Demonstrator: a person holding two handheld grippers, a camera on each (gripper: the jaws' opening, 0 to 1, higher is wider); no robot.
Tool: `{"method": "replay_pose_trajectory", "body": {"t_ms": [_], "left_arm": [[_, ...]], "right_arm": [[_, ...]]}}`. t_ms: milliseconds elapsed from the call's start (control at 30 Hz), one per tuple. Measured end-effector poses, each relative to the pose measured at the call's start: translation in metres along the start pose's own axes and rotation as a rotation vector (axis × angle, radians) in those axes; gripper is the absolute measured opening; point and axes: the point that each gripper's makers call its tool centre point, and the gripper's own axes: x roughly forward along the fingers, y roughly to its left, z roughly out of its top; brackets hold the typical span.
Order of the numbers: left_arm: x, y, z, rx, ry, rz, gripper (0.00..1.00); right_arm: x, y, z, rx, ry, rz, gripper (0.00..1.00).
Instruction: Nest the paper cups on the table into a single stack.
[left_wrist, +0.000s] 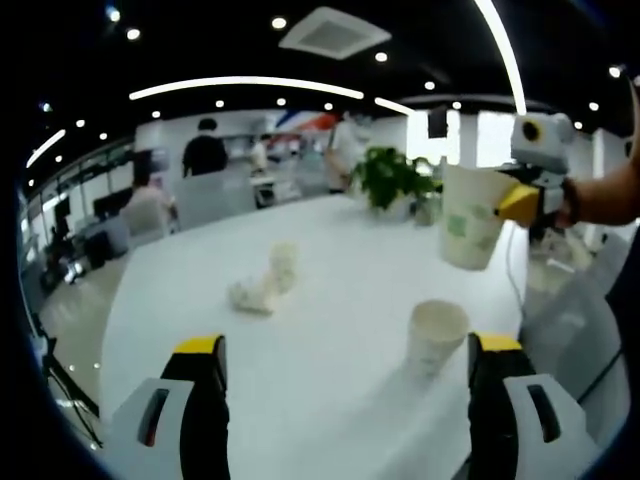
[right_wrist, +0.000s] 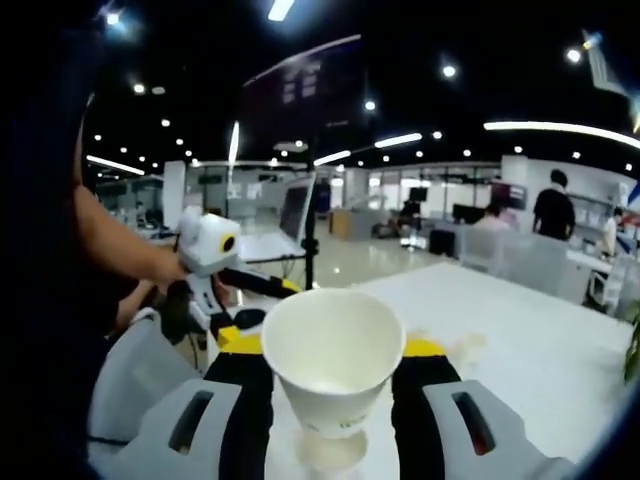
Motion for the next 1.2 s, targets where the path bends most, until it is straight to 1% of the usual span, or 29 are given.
{"method": "replay_pose_trajectory", "body": {"t_ms": [233,333,467,933,1067,1200], "left_arm": [[0.002,-0.002,-0.002,-0.002,0.005,-0.005,0.98],[0.002,-0.002,-0.003,-0.002,0.006,-0.006,0.98],[0.004,-0.003,-0.004,-0.002,0.009,-0.008,0.98],[0.006,-0.004,-0.006,-0.008,0.015,-0.010,0.98],[0.006,-0.005,-0.008,-0.011,0.017,-0.010,0.98],[0.006,-0.005,-0.009,-0.012,0.019,-0.010,0.98]], "right_arm": [[0.003,0.001,-0.010,-0.003,-0.020,-0.011,0.42],[0.004,0.000,-0.019,0.003,-0.014,-0.021,0.42],[0.005,-0.003,-0.026,0.009,-0.029,-0.040,0.42],[0.010,-0.006,-0.047,0.030,-0.011,-0.054,0.43],[0.014,-0.003,-0.051,0.022,-0.016,-0.053,0.42],[0.018,-0.001,-0.059,0.029,-0.004,-0.049,0.42]]}}
